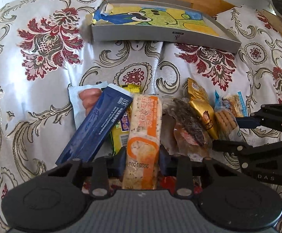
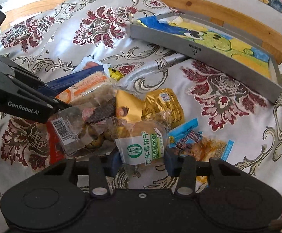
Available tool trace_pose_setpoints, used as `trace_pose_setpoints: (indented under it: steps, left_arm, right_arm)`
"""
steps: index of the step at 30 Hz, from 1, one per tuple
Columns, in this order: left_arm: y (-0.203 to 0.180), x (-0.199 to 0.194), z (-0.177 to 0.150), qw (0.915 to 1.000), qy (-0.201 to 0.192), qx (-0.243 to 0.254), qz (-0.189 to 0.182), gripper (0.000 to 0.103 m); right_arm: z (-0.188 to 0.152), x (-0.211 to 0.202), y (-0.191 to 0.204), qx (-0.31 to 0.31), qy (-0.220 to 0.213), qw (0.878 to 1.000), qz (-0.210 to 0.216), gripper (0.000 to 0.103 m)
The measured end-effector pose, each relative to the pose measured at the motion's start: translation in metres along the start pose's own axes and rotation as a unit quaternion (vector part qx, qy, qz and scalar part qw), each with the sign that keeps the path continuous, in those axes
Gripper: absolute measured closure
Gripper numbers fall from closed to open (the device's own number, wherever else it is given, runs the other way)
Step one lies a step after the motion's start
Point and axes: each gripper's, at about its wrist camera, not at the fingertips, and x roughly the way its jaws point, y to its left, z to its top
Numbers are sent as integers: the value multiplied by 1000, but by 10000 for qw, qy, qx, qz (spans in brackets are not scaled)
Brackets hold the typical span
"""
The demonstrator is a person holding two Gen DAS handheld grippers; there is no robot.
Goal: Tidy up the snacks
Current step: 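Grasp the biscuit pack with the left tool while the right tool grasps the cake bag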
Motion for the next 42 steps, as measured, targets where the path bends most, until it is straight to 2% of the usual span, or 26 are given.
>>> trace_pose_setpoints:
  steps: [8,16,22,28,30,36,42]
  left_arm:
    - [-5,-24,2,9992,-353,55,180,68]
    - [-26,-43,23,9949,-979,133,223,68]
    - [-47,-34,68,9892,-1451,-47,203,68]
    - [-62,-8,128,9788,-1961,-376,460,68]
    - [-69,2,146,9764,-2062,-405,500,68]
    - [-87,43,188,9773,-2022,-470,423,68]
    - [-92,84,214,9834,-1596,-787,357,67]
  right_arm:
    - [5,-26,8,-301,-381,9984,-300,58]
    - [14,-50,-3,27,-945,9939,-575,58]
    - [34,-51,-27,232,-1483,9823,-1124,57]
    - [57,-31,-73,547,-2066,9582,-1900,57]
    - [65,-23,-88,769,-2172,9522,-2007,57]
    - [85,5,-128,982,-2229,9452,-2175,57]
    - [85,30,-154,1380,-1990,9457,-2168,56]
